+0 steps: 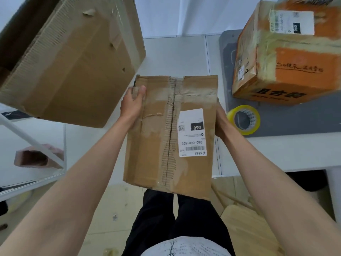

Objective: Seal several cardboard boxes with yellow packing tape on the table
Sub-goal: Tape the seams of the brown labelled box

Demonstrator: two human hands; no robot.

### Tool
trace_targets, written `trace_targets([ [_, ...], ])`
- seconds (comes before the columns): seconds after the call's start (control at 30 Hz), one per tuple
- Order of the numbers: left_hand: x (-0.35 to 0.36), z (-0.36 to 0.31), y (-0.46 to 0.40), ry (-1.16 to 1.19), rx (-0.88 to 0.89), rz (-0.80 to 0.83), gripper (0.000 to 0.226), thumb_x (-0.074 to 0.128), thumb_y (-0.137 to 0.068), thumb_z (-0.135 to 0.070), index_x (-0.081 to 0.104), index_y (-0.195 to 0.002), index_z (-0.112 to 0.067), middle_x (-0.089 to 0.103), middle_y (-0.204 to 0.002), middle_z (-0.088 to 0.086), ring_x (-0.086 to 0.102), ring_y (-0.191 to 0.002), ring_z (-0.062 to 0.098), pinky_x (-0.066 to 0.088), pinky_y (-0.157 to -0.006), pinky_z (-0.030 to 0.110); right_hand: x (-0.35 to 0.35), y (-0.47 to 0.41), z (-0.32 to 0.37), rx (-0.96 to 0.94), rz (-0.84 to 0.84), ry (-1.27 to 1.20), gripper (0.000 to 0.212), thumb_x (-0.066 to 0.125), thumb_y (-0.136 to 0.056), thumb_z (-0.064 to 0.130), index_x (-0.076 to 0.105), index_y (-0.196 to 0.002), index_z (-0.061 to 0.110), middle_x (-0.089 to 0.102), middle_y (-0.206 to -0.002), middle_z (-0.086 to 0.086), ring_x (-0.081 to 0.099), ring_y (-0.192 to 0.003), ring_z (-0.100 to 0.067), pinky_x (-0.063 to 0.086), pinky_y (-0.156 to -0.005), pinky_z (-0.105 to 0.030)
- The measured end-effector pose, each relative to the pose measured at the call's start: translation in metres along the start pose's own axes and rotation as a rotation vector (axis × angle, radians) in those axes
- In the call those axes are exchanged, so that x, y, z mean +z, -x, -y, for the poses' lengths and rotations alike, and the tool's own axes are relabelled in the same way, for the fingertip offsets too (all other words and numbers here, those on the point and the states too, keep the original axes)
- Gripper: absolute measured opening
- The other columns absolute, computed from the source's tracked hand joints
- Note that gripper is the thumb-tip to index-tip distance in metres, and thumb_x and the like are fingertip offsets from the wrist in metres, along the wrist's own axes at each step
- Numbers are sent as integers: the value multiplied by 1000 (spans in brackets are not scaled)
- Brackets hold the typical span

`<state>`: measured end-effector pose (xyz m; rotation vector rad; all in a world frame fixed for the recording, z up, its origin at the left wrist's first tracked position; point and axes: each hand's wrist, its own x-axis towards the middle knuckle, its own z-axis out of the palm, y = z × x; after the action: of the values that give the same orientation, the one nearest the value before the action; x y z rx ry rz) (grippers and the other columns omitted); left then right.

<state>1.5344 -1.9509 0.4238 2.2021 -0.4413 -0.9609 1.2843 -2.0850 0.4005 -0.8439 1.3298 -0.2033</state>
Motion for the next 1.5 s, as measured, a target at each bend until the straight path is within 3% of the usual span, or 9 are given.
trace_targets([
  [0.1, -1, -7, 4, 33, 97, -45, 64, 45, -100, -58, 27, -156, -31, 37, -160, -1, 37, -145, 18, 26, -122, 42, 5, 14, 21, -120, -112, 68, 90, 47, -70, 95, 63, -106, 14, 67, -89, -1, 65, -76, -14, 53, -65, -33],
  [0.2, 12, -27, 16, 86, 119, 31, 54, 36, -106, -50, 27, -157, -32, 23, -163, 2, 23, -149, 16, 12, -122, 34, 9, 42, 62, -375, -300, 222, 64, 43, -84, 84, 55, -106, 25, 62, -112, -2, 59, -101, -15, 50, -93, -45],
  [0.33, 21, -61, 46, 182, -13, 261, 71, 23, -99, -73, 26, -159, -35, -7, -170, -8, 3, -156, 14, 13, -126, 50, 17, 66, 101, -505, -278, 512, 52, 44, -99, 64, 43, -139, 30, 42, -138, -5, 43, -114, -14, 34, -93, -34],
  [0.5, -5, -95, 63, 540, 13, 388, 66, 19, -105, -63, 60, -138, -22, 71, -126, 6, 68, -117, 21, 56, -98, 39, 54, 70, 107, -505, -259, 718, 56, 44, -100, 61, 39, -142, 25, 40, -141, -8, 49, -126, -31, 40, -102, -46],
  [0.6, -17, -93, 59, 589, 46, 308, 61, 24, -107, -56, 64, -133, -18, 74, -118, 7, 70, -112, 24, 59, -88, 36, 80, 72, 113, -683, -365, 849, 57, 47, -100, 54, 41, -144, 19, 39, -141, -9, 42, -132, -28, 35, -111, -51],
  [0.87, -25, -92, 50, 369, 146, 183, 53, 25, -108, -52, 42, -152, -28, 47, -149, -12, 44, -137, 4, 37, -118, 37, 161, 50, 130, -960, -263, 1334, 53, 30, -107, 48, 33, -155, 26, 28, -162, -8, 14, -154, -31, 3, -124, -55],
  [1.13, -32, -90, 45, 201, 165, 167, 52, 27, -108, -52, 51, -143, -23, 59, -136, -3, 53, -128, 13, 43, -112, 41, 83, 39, 125, -874, -449, 1181, 51, 35, -105, 50, 41, -148, 24, 36, -156, -10, 25, -149, -33, 12, -122, -56],
  [1.3, -33, -90, 50, 199, 130, 101, 44, 27, -110, -47, 56, -131, -22, 61, -117, -16, 55, -111, -2, 43, -102, 31, 64, 47, 124, -395, 160, 431, 51, 25, -107, 56, 62, -122, 24, 65, -121, 4, 60, -116, -12, 44, -94, -30],
  [1.5, -34, -99, 62, -74, 300, -113, 46, 32, -111, -34, 31, -157, -32, 40, -159, -1, 34, -147, 21, 23, -122, 46, 84, 43, 103, -316, 170, 26, 57, 26, -107, 57, 61, -94, 14, 67, -84, 1, 65, -79, -13, 52, -74, -27],
])
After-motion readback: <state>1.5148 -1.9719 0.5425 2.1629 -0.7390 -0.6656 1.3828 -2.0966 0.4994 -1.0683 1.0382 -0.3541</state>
